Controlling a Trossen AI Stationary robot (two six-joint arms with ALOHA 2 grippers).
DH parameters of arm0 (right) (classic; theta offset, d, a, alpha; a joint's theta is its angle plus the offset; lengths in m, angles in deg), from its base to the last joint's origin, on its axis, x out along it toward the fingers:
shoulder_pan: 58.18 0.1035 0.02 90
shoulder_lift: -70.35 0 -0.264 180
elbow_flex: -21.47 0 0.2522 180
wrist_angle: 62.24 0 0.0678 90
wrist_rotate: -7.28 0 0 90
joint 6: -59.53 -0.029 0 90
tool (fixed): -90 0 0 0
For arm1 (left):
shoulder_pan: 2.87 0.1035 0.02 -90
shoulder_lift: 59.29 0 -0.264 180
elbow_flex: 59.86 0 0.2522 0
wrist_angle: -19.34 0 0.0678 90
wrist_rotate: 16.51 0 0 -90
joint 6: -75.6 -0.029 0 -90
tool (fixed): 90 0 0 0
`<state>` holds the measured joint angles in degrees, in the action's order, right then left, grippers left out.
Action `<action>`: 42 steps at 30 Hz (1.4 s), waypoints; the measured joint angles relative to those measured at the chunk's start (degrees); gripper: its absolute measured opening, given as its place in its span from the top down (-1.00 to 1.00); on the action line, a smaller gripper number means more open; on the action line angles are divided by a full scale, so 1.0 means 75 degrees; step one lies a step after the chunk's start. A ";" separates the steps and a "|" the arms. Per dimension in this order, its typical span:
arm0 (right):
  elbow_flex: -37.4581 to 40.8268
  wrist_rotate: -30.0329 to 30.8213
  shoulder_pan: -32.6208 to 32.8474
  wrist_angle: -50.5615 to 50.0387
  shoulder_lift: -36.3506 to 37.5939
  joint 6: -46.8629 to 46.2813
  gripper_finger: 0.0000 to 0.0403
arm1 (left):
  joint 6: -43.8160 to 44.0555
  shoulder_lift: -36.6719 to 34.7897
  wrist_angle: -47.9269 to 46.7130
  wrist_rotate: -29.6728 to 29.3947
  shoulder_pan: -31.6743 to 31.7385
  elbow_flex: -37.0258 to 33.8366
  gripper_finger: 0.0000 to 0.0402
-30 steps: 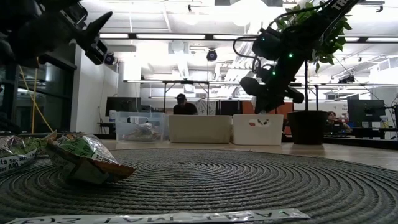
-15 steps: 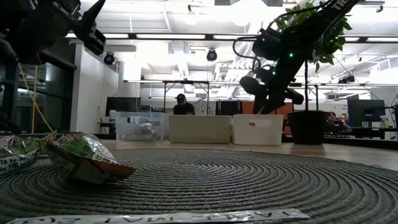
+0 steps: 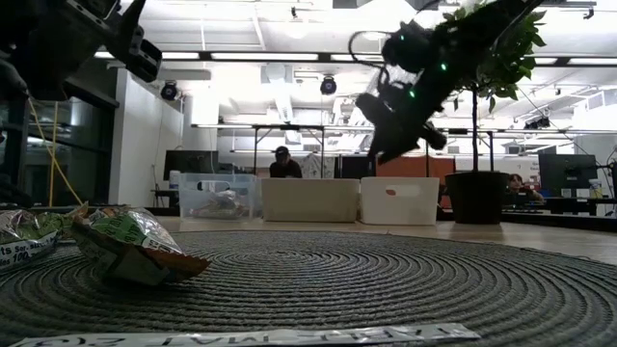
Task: Pick and place Granola Bars by type
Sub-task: Put the orange granola bar into the white bin
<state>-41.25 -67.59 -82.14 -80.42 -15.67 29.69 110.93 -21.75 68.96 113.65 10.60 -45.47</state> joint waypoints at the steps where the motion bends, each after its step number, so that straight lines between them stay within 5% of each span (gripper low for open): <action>1: -0.0102 0.0033 0.0082 -0.0013 0.0000 0.0055 0.45 | -0.0002 0.0000 -0.0003 -0.0001 0.0000 0.0000 0.04; 11: -0.1412 0.0082 0.0904 -0.0007 0.0003 0.0480 0.45 | -0.0379 -0.0174 -0.0008 0.0088 0.0004 -0.0003 0.04; 19: -0.2397 -0.0052 0.1988 -0.0009 0.0003 0.1056 0.45 | -0.0937 -0.1272 -0.0201 -0.0012 0.0003 -0.0003 0.04; 31: -0.2790 -0.0852 0.3694 -0.0652 0.0009 0.0594 0.45 | -0.1615 -0.3293 -0.3021 -0.2219 0.0003 -0.0003 0.04; 42: -0.2787 -0.0486 0.5148 -0.1430 0.0009 0.0052 0.45 | -0.1590 -0.4797 -0.4959 -0.2475 0.0003 -0.0003 0.04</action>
<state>-62.16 -71.23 -43.53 -91.14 -15.60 30.08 99.01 -57.73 31.77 95.09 10.62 -45.49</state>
